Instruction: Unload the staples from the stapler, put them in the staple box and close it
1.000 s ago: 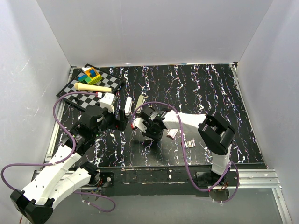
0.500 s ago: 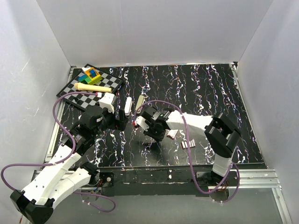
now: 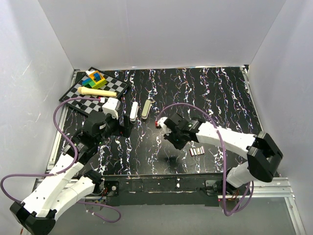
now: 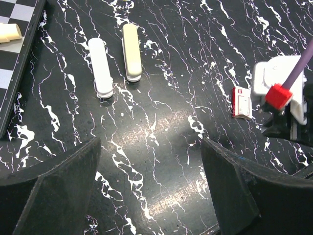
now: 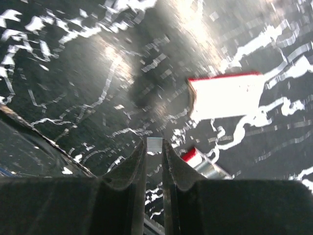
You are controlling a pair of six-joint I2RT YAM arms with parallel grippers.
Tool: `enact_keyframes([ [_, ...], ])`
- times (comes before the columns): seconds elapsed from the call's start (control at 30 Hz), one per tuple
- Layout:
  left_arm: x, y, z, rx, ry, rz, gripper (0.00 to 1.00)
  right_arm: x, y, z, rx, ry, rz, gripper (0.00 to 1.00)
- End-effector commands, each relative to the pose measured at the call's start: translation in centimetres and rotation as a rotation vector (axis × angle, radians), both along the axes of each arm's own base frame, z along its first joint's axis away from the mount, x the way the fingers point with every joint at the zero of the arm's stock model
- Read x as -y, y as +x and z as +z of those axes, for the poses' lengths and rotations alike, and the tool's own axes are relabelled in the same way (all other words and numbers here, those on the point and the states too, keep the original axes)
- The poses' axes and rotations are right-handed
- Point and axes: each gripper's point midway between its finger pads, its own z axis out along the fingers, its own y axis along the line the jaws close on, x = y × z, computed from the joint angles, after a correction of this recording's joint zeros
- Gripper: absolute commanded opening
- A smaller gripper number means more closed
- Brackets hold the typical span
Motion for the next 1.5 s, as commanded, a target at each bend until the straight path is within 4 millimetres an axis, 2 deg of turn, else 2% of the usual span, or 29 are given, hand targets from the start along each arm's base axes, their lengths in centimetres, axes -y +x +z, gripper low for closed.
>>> enact_keyframes([
  [0.0, -0.5, -0.2, 0.2, 0.017, -0.003, 0.014, 0.83, 3.5, 0.8, 0.2, 0.027, -0.006, -0.241, 0.16],
  [0.1, -0.5, -0.3, 0.4, 0.021, -0.006, 0.011, 0.83, 5.2, 1.0, -0.1, 0.030, -0.003, -0.351, 0.16],
  [0.27, -0.6, -0.5, 0.5, 0.025, -0.011, 0.012, 0.83, 7.0, 1.7, -0.4, 0.019, 0.029, -0.488, 0.16],
  [0.7, -0.6, -0.7, 0.6, 0.029, -0.017, 0.006, 0.83, 10.5, 2.4, -2.1, -0.015, 0.032, -0.745, 0.15],
  [1.1, -0.7, -0.8, 0.8, 0.035, -0.021, 0.006, 0.83, 11.2, 1.3, -3.5, -0.062, 0.039, -0.861, 0.14],
  [1.47, -0.7, -0.7, 0.7, 0.032, -0.018, 0.006, 0.83, 12.4, 1.0, -3.9, -0.048, 0.031, -0.929, 0.15],
])
